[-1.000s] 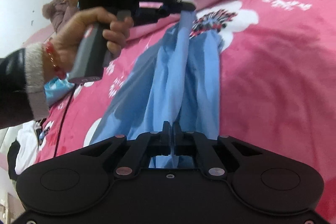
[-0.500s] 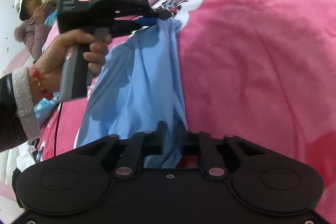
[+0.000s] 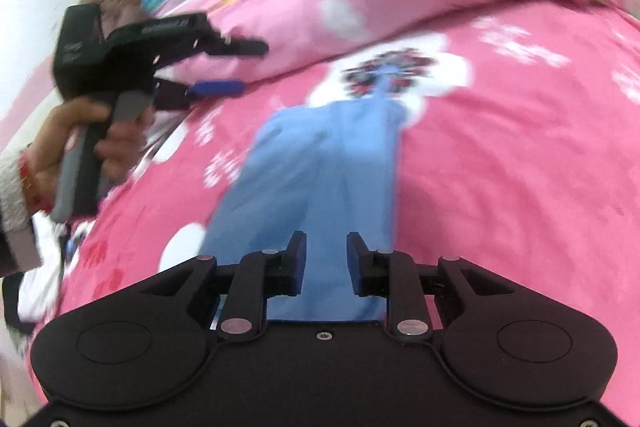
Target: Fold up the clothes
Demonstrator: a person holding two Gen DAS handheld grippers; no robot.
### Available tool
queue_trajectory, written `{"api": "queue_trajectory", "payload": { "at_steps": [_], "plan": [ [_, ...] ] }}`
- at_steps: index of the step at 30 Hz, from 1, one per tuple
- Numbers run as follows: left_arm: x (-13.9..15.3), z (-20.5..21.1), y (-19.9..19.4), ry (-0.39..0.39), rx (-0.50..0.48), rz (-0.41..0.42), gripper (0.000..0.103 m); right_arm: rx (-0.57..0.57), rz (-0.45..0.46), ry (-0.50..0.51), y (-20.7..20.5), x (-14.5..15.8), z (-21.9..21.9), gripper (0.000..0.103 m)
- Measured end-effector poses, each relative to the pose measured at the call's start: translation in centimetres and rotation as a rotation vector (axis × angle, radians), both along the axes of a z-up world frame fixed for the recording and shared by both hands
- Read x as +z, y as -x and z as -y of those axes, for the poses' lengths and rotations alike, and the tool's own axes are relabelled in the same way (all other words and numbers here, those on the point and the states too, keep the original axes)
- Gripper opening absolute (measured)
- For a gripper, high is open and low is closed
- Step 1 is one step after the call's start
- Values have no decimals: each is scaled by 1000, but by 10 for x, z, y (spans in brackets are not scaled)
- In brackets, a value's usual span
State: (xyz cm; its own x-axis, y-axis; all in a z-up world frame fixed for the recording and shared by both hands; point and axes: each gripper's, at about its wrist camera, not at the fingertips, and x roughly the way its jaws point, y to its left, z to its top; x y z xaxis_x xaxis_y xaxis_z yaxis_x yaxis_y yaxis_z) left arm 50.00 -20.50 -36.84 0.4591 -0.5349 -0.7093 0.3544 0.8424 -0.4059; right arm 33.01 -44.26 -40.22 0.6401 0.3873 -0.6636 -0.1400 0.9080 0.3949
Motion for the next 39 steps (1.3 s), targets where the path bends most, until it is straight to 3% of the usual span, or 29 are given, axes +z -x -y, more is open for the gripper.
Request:
{"api": "queue_trajectory", "payload": {
  "at_steps": [3,7,10,13,15,17,18,20,23,25,29,32,34,39],
  "plan": [
    [-17,-14,41,-116,-26,-44,70,85,1,83,-6,-1,-24,23],
    [-34,-23,95,-236,-64,-52,71,95,-31,161,-1,-6,-32,23],
    [-39,-7,131,-389,-184,82,76,180,2,236,8,-4,-49,23],
    [-51,6,142,-511,-236,193,76,301,56,323,16,-1,-72,24],
    [-59,7,143,-538,-254,231,75,398,99,410,16,-5,-93,25],
    [-69,7,140,-547,-291,247,69,454,108,469,13,-11,-106,25],
    [-74,6,138,-544,-305,239,52,472,107,492,12,-15,-110,25],
    [-81,-1,131,-531,-310,215,30,485,109,523,9,-20,-112,24],
    [-81,-20,124,-468,-246,186,26,504,112,569,4,-28,-115,19],
    [-83,-34,122,-449,-213,158,26,483,104,569,3,-30,-112,18],
    [-82,-56,117,-348,-135,53,39,444,73,526,8,-26,-104,18],
    [-70,-61,123,-317,-117,46,56,447,103,494,14,-17,-106,22],
    [-64,-54,131,-311,-167,83,63,475,122,502,15,-14,-112,22],
    [-80,-32,136,-358,-254,69,65,583,141,589,12,-25,-133,23]
  ]
}}
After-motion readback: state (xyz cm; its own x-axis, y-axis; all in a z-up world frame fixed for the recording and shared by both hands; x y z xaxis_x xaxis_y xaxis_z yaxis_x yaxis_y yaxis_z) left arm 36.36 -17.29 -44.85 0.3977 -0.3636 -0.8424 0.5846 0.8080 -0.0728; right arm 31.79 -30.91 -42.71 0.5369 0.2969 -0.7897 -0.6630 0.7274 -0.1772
